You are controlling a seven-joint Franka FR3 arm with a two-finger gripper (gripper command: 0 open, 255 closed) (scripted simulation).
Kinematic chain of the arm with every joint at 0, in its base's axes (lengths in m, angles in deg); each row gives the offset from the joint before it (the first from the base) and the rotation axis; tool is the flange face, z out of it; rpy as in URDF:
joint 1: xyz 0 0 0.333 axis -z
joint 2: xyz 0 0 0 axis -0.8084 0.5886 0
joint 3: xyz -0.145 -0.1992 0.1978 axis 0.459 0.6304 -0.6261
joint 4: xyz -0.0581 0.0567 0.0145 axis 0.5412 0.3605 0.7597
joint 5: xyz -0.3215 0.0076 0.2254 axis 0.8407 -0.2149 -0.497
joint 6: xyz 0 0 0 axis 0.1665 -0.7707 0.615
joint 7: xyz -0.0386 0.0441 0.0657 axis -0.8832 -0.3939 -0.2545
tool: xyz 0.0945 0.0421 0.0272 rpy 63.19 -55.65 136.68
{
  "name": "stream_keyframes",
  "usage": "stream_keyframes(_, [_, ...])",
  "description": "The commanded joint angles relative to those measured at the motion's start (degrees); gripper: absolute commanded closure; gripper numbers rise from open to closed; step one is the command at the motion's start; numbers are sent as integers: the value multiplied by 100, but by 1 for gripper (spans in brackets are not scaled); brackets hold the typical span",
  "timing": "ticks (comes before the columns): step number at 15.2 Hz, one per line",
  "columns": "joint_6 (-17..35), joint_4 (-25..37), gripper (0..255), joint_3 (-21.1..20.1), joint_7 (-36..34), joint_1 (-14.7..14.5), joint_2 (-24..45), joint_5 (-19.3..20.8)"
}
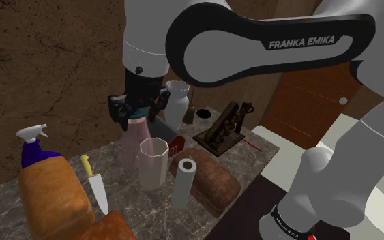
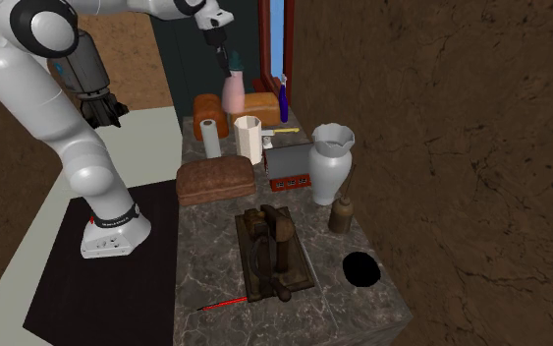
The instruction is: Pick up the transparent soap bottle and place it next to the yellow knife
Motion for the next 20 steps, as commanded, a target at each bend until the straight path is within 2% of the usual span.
stream_keyframes(1, [157, -154, 255, 5, -16, 4, -4, 7])
stream_keyframes(20, [1565, -1335, 255, -33, -351, 14, 269, 241])
